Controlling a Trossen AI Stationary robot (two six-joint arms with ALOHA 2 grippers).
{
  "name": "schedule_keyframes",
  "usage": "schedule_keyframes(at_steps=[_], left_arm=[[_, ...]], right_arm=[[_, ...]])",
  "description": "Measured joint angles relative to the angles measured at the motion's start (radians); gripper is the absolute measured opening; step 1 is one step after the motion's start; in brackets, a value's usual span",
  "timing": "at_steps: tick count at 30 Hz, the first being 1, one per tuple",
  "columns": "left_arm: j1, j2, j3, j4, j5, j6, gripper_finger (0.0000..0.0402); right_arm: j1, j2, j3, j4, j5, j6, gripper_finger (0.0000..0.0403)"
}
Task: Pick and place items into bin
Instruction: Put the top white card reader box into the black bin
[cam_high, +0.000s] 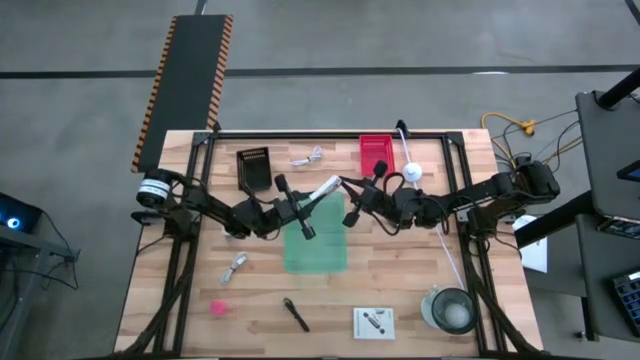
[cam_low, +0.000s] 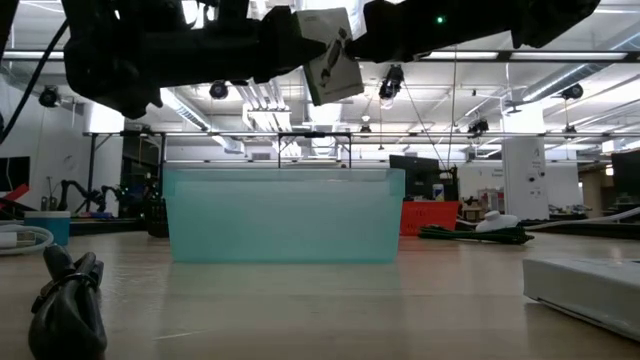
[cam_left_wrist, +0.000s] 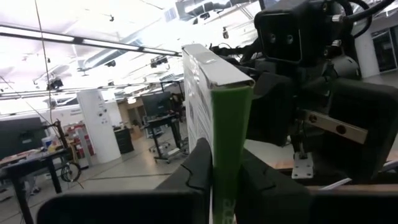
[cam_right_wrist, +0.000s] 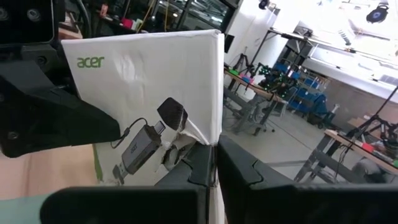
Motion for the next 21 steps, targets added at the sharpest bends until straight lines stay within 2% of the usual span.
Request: schedule_keyframes(at_steps=[4, 14, 21], left_arm=[[-0.001, 0.000, 0.000, -0.002, -0.020, 0.026, 0.0018], [-0.003, -0.022, -0.007, -0.010, -0.102, 0.148, 0.0017], [-0.002, -0.085, -0.039, -0.059, -0.145, 0.161, 0.0017]], right_arm=[[0.002, 0.000, 0.000, -0.004, -0.002, 0.000, 0.0032], [0.003, 0.001, 0.000, -0.049, -0.020, 0.004, 0.0147], [0.026, -0.025, 0.000, -0.125, -0.014, 0.005, 0.0186]])
